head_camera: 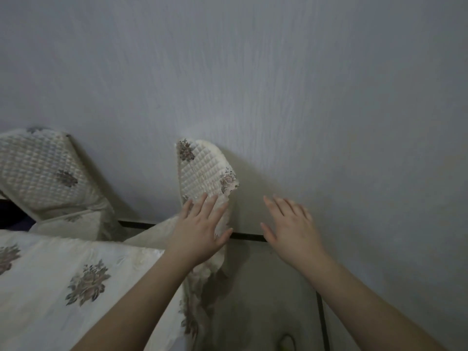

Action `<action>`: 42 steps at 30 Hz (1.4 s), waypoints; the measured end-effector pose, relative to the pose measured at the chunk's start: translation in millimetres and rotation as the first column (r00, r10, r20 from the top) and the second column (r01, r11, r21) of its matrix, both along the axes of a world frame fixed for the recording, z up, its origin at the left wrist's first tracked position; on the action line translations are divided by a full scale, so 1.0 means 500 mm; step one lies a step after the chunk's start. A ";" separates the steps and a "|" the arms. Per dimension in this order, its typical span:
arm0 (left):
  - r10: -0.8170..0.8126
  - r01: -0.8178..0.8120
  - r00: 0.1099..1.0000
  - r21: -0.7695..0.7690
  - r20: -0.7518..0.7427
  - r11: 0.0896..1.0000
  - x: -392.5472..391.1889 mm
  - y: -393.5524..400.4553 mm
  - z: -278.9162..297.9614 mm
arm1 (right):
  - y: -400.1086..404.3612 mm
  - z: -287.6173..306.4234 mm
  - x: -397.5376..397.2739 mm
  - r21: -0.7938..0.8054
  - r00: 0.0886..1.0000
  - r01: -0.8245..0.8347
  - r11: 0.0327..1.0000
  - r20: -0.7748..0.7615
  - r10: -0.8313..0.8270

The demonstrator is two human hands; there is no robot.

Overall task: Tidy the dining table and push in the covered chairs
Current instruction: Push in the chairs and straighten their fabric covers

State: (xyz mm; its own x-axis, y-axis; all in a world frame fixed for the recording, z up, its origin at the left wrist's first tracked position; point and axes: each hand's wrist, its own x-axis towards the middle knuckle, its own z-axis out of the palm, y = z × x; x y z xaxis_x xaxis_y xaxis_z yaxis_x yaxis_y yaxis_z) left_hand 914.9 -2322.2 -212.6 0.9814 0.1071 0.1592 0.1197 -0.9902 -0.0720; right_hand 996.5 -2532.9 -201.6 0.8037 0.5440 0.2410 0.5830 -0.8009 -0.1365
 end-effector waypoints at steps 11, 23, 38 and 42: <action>0.113 -0.112 0.993 0.056 -0.026 0.992 0.245 0.095 0.014 | 0.133 0.003 0.299 0.074 0.984 -0.161 0.984 -0.067 0.166; 0.137 -0.137 0.991 0.024 0.001 0.990 0.391 0.269 -0.038 | 0.307 -0.037 0.449 0.018 0.955 -0.266 0.964 -0.133 0.266; -0.148 0.150 0.983 0.014 -0.109 0.989 0.672 0.564 -0.133 | 0.533 -0.162 0.552 -0.109 0.959 -0.077 0.991 -0.281 0.044; -0.137 0.131 0.969 -0.038 -0.205 0.991 0.735 0.603 -0.150 | 0.549 -0.207 0.564 -0.109 0.867 -0.063 0.992 -0.499 0.000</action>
